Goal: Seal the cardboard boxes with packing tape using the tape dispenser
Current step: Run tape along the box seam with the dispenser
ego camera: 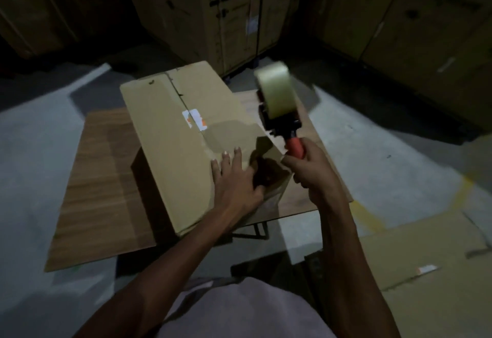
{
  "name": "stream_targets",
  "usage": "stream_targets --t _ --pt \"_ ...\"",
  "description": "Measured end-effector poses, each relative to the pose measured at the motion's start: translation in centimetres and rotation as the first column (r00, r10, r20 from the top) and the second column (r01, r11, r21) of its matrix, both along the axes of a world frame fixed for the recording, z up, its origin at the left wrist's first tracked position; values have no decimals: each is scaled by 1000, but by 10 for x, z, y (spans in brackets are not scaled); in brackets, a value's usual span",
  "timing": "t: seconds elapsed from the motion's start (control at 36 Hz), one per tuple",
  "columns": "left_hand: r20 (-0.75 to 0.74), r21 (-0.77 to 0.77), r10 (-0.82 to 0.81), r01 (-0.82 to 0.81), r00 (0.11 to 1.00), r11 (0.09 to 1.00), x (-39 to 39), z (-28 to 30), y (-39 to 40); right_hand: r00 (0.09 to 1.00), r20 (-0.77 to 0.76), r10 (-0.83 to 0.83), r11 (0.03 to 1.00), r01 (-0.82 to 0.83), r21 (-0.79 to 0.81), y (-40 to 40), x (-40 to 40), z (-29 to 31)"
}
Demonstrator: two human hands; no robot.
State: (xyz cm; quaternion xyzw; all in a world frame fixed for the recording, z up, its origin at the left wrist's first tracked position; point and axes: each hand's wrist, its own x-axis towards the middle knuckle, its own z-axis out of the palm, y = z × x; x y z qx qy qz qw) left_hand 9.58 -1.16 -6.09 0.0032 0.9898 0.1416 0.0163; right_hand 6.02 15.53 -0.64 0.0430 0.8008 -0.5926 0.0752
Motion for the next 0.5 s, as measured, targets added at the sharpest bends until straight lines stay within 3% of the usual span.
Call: stream_targets --t 0.06,0.11,0.14,0.25,0.33,0.42,0.5 --pt "-84 362 37 -4 996 932 -7 7 -12 1000 -13 -1 999 1 32 -11 3 4" --pt "-59 737 206 -97 977 669 -10 15 -28 999 -51 11 1000 -10 19 -27 7 7" --pt "-3 828 284 -157 959 539 -12 17 -36 997 -73 21 1000 -21 3 -35 8 8" --pt "137 941 407 -247 903 231 -19 26 -65 989 -150 14 995 -28 -92 -69 11 17" --pt "161 958 418 -244 894 152 -22 34 -84 968 -249 -19 980 -32 -199 -98 16 16" --pt "232 966 384 -258 894 17 -25 43 -104 963 -268 3 975 -63 -214 -120 16 10" --pt "289 953 332 -303 898 -10 -33 54 -127 967 -253 -5 980 -46 -196 -132 11 4"
